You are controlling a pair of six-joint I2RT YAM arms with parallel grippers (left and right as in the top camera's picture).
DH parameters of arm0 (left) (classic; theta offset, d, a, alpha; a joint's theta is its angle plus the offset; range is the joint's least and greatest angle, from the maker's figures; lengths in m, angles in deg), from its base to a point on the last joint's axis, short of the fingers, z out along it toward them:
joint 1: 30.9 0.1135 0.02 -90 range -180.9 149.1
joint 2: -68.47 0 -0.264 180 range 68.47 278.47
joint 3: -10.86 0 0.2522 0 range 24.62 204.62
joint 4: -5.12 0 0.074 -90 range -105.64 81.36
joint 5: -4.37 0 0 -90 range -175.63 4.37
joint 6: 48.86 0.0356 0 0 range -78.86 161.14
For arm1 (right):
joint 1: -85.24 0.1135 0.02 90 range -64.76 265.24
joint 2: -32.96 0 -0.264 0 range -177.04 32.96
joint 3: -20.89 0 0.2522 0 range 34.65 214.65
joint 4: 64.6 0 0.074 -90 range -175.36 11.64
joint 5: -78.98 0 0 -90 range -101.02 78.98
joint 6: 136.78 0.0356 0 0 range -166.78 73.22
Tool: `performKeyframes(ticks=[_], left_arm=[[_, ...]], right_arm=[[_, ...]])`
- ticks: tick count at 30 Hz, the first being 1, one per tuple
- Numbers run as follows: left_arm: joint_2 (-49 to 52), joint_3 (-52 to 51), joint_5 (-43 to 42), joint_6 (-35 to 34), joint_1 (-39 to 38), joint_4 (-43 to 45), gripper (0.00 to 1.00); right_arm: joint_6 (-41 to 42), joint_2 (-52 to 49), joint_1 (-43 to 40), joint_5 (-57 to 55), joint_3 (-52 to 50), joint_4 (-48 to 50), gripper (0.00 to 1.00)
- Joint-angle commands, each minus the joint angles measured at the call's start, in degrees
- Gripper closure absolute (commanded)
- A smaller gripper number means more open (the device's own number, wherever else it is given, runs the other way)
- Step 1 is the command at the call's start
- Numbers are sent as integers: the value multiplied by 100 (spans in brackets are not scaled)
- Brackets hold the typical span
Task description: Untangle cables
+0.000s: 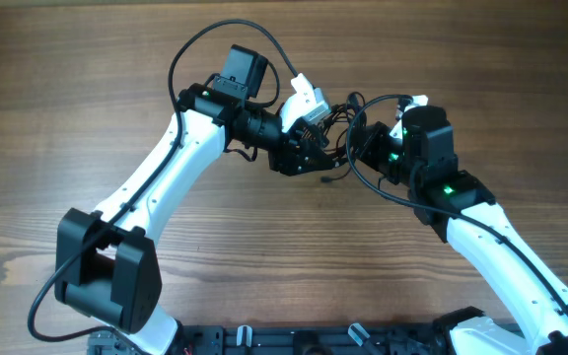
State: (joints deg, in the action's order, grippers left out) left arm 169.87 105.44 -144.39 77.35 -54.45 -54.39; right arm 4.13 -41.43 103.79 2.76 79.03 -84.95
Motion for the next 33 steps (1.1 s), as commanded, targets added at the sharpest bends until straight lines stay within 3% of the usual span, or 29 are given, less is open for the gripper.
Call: performKeyframes(ticks=[1,5,8,20,24,33], left_arm=[[256,-24,-177,103,26,162,44],[470,-24,-79,-13,24,389,45],[660,-24,295,-522,15,688,44],[748,-24,332,-1423,15,1749,45],[748,-24,334,-1443,15,1773,53],[748,-24,868,-1593,15,1794,56]], right_arm=[[22,74,-9,332,39,127,96],[22,74,-9,557,39,319,96],[22,74,-9,608,39,378,95],[-129,74,-9,885,39,439,95],[-127,74,-9,907,39,442,95],[-127,74,-9,1104,39,470,96]])
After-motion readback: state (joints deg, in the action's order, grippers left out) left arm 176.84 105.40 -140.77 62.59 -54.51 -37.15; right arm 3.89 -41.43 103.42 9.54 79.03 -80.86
